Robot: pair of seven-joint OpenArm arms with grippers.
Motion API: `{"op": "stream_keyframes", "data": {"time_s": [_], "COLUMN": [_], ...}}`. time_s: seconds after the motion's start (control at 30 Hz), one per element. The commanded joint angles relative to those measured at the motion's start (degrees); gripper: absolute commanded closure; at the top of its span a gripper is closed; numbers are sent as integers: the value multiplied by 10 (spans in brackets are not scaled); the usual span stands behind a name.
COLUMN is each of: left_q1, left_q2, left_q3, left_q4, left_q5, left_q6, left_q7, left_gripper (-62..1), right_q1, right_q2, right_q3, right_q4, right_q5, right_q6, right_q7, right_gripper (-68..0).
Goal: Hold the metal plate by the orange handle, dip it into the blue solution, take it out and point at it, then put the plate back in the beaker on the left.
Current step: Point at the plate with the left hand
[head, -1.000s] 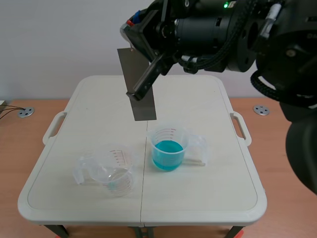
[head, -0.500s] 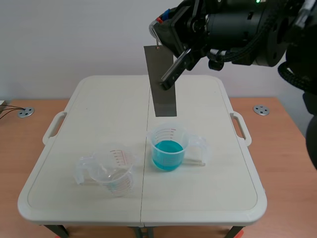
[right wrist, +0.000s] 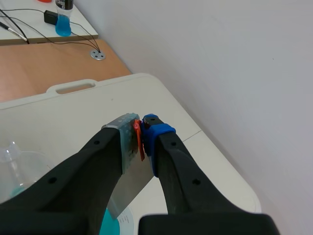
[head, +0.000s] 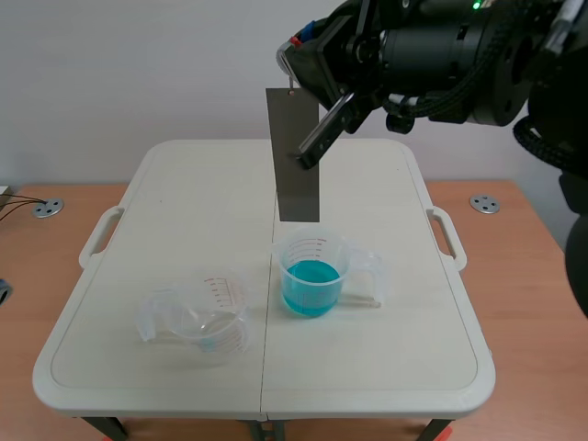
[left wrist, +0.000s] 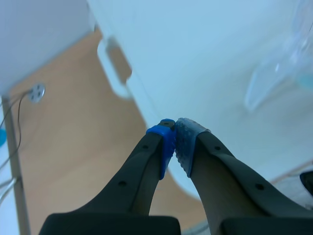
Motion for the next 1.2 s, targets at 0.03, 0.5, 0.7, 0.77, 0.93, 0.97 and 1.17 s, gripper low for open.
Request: {"op": "stream_keyframes", "data": {"time_s": [0.03,0.5,0.7,0.77,0.93,0.97,1.17], "left_q1": [-45,-223,-265,-280,-313,-320,-353], "left_q2": [3,59,76,81,94,97,113], "left_q3": [38,205,262,277,305,309,322], "left_q4": [2,2,-12,-20,-53,-62,-111], "left_q5": [-2,12,34,37,40,43,54], "left_q6": [2,-44,-52,-54,-53,-53,-53], "left_q7": [-5,38,47,47,47,47,38], "left_gripper": [-15,-15,-15,-15,-15,-15,-15], "right_q1": [11,11,11,11,11,11,11], "right_q2": [2,27,27,27,27,27,27], "right_q3": [-2,-3,-3,-3,-3,-3,-3], "right_q4": [2,2,2,2,2,2,2], "right_q5": [10,40,40,40,40,40,40], "right_q6": [3,3,3,3,3,3,3], "right_q7": [7,9,9,9,9,8,8], "right_gripper": [-15,-15,-15,-15,-15,-15,-15]}}
